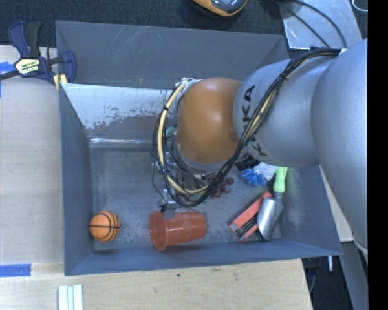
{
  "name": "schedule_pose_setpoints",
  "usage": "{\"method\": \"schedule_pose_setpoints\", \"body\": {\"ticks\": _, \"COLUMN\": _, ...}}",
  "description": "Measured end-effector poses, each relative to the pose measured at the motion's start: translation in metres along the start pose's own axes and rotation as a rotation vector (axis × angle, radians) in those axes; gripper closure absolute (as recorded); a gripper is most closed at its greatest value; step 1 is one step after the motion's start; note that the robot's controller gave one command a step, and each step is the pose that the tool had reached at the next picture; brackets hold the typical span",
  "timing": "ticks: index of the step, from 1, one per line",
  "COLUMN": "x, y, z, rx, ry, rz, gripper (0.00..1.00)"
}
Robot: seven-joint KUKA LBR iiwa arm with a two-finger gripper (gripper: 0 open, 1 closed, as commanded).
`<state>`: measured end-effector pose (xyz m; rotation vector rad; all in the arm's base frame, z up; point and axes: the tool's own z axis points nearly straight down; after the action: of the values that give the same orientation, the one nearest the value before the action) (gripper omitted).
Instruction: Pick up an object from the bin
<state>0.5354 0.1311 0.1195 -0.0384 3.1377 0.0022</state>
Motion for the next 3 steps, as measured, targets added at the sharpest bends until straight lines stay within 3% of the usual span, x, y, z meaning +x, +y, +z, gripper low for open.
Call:
{"method": "schedule_pose_setpoints", "body": {"ticks": 1, "x": -0.004, "y": -0.020, "z": 0.041, "rx": -0.001, "ry": -0.010, "rz": 0.121, "gripper": 0.00}}
{"method": "schedule_pose_setpoints", "body": {"ticks": 2, "x": -0.041, "y": -0.016, "z": 0.049, "rx": -0.001, "ry": -0.006, "rz": 0.077, "gripper": 0.00}}
{"method": "schedule_pose_setpoints", "body": {"ticks": 3, "x": -0.040, "y": -0.018, "z": 0.049, "rx": -0.002, "ry": -0.006, "rz": 0.079, "gripper": 0.00}}
